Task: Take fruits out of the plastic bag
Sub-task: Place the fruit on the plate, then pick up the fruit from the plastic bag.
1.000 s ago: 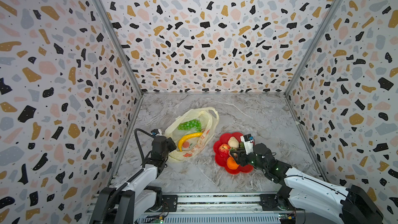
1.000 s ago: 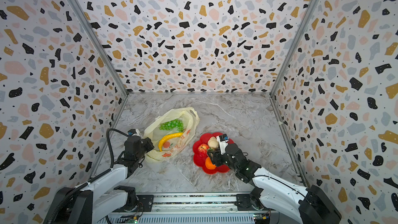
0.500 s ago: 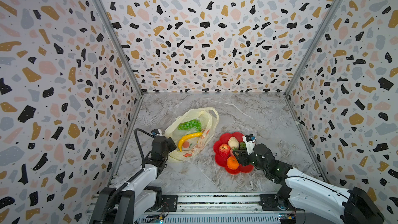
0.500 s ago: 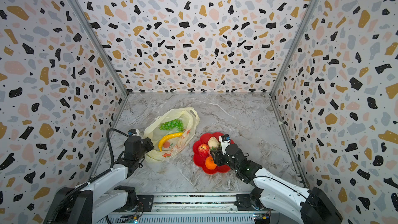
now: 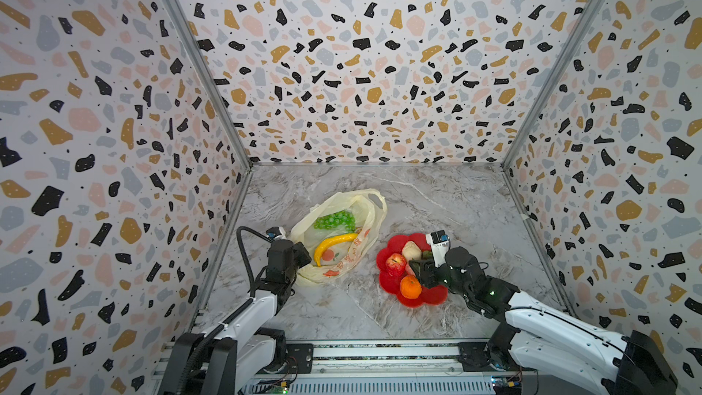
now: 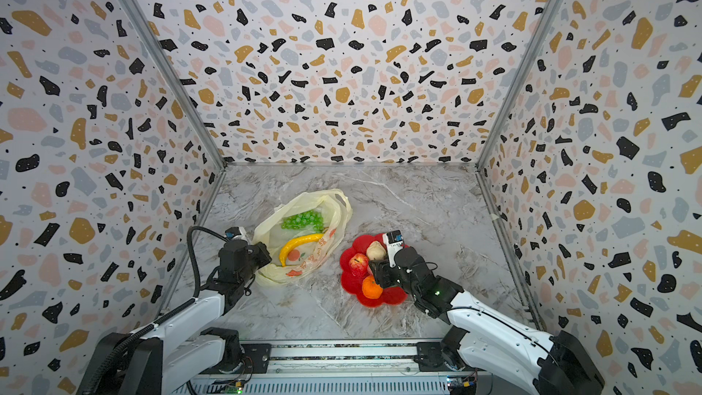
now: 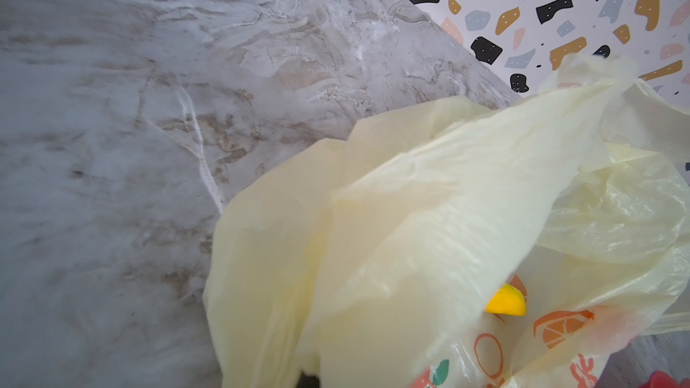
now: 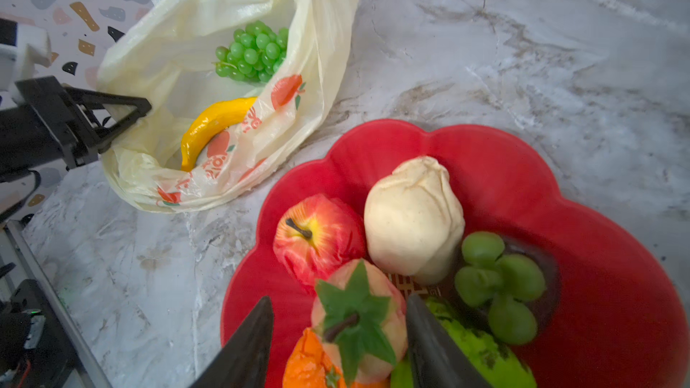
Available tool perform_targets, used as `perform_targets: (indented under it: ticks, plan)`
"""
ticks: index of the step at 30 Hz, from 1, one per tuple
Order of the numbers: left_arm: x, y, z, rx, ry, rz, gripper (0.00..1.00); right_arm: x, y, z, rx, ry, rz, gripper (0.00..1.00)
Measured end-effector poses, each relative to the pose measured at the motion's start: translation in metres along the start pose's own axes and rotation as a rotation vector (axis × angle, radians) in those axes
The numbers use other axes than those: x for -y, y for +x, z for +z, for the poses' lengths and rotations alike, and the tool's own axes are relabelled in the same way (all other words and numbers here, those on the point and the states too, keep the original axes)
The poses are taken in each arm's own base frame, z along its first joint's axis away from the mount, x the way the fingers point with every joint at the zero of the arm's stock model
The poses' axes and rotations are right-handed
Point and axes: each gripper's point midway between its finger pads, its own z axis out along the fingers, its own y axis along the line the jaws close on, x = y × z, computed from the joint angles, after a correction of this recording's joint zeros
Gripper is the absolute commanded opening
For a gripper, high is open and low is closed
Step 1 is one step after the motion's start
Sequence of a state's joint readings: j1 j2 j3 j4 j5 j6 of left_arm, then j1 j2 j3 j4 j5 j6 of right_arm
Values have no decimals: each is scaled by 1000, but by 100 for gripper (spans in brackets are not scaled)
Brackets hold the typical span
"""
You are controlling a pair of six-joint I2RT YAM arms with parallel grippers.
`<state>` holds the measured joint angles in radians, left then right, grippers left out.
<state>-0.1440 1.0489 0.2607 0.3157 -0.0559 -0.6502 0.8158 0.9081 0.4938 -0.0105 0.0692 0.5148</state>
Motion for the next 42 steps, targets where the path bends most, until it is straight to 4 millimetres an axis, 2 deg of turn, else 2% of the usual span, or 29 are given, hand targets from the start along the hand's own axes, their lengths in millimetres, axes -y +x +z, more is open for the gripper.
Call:
perform_targets:
  ticks: [3,6,9,14,19,21,25,31,37,42]
  plan:
    - [2,1,0,-4,7,4,0,-21,-31,-4,42,-19,-8,58]
    - [4,2,0,-10,16,6,0,-47,-43,4,36,-54,-13,58]
    - [6,4,-1,-13,23,7,0,-74,-36,24,-18,-78,-11,59]
    - [3,11,-3,-21,23,-27,0,-115,-19,72,-122,-95,18,59]
    - [-10,31,-4,-59,4,-78,0,-149,-16,115,-176,-122,44,59]
    - [-15,39,-5,-73,-3,-93,0,-158,-13,134,-196,-128,51,63]
    - [-15,39,-6,-72,-1,-112,0,-167,-3,168,-235,-118,58,69]
    - [-13,39,-6,-71,9,-114,0,-172,16,213,-295,-82,47,71]
    - [-10,39,-6,-73,23,-113,0,-174,31,248,-334,-59,42,74]
    - [-9,39,-6,-76,27,-113,0,-176,37,269,-349,-42,30,77]
